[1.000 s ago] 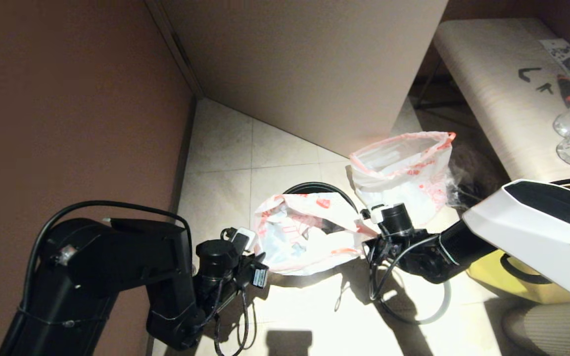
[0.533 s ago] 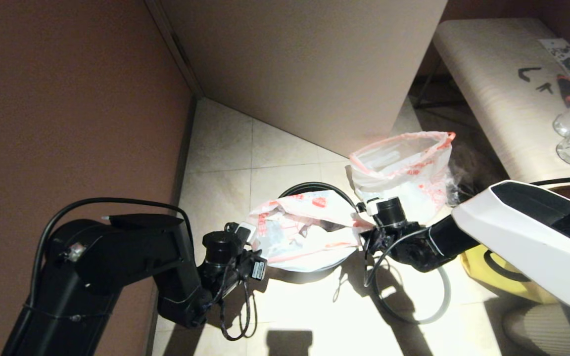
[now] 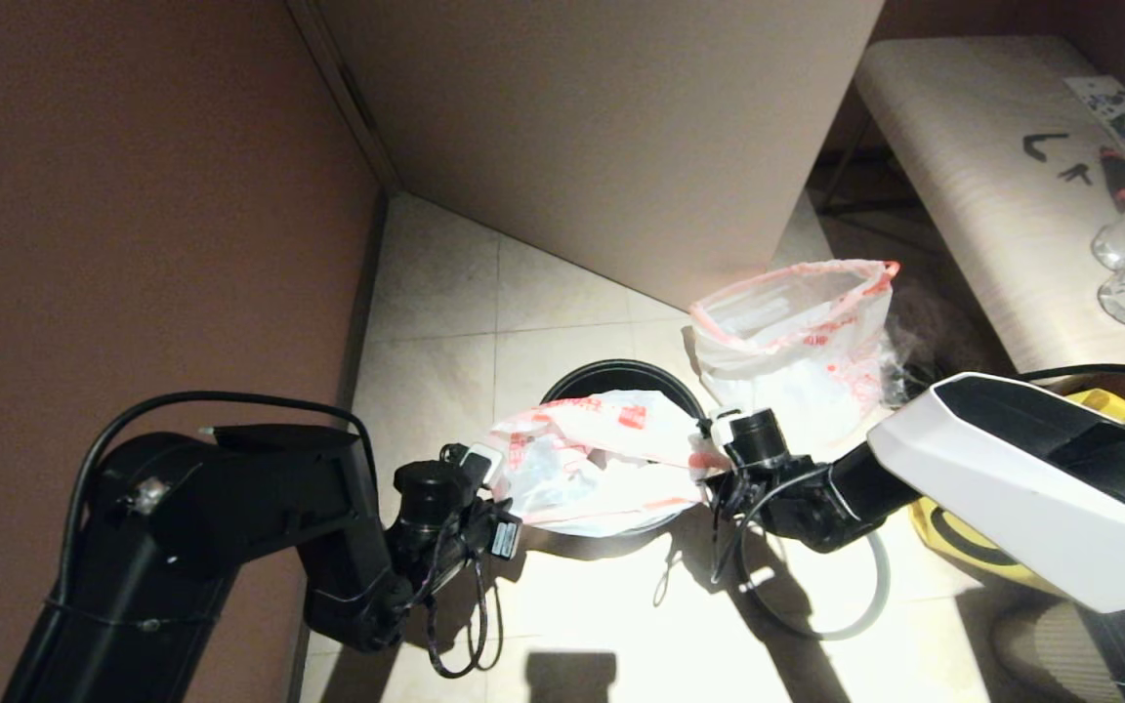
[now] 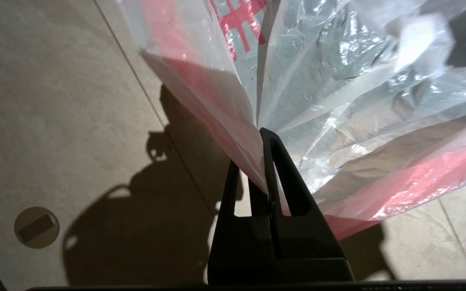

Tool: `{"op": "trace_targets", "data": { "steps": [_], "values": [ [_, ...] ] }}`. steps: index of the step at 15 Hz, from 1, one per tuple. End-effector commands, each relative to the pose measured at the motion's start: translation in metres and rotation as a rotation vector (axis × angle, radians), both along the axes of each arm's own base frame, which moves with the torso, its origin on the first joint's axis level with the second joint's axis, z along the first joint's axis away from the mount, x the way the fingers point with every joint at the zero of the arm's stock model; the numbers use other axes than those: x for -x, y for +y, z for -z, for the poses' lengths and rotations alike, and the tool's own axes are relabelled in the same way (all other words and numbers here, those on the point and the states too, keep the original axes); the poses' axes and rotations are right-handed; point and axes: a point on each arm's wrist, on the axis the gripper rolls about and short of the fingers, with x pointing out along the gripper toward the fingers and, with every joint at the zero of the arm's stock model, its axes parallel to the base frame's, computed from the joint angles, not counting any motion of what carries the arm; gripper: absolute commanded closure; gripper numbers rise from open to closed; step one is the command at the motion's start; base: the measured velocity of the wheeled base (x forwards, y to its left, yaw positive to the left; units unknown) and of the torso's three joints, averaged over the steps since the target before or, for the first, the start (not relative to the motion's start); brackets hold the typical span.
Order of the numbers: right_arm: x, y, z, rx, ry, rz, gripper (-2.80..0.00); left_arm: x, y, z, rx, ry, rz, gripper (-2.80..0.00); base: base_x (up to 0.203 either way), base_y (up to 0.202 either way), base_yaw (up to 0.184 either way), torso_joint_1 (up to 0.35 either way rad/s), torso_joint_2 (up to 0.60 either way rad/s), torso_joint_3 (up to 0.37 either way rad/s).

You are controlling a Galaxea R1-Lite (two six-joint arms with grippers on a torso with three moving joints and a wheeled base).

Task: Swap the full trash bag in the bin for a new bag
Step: Put the new garbage bag on the trash can

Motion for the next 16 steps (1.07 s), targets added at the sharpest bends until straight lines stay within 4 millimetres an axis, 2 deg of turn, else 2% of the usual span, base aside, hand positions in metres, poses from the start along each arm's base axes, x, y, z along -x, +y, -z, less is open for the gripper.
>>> {"op": "trace_targets", "data": {
  "steps": [1,5,7,10,13,16],
  "values": [
    [0.008,0.000,-0.011,-0.014,-0.014,0.001,0.00,0.006,0.002,-0.008,0.020,-0.019,0.029,0.00,0.000,0.000,0.000,0.000,0.00,0.000],
    [0.024,-0.005,-0.012,-0.018,-0.009,-0.003,0.00,0.018,0.007,-0.008,0.030,0.016,0.075,0.00,0.000,0.000,0.000,0.000,0.00,0.000],
    [0.032,-0.005,-0.001,0.000,0.011,-0.014,0.00,0.018,0.012,-0.005,0.017,0.028,0.088,0.00,0.000,0.000,0.000,0.000,0.00,0.000],
    [0.032,-0.003,0.015,0.016,0.032,-0.024,0.00,0.018,0.019,0.001,-0.010,0.041,0.125,0.00,0.000,0.000,0.000,0.000,0.00,0.000],
    [0.019,0.000,0.029,0.045,0.027,-0.037,0.00,0.012,0.018,0.010,-0.045,0.052,0.139,0.00,0.000,0.000,0.000,0.000,0.00,0.000],
    [-0.006,0.002,0.021,0.050,-0.032,-0.036,0.00,-0.002,0.014,0.013,-0.078,0.059,0.089,0.00,0.000,0.000,0.000,0.000,0.00,0.000]
  ]
}}
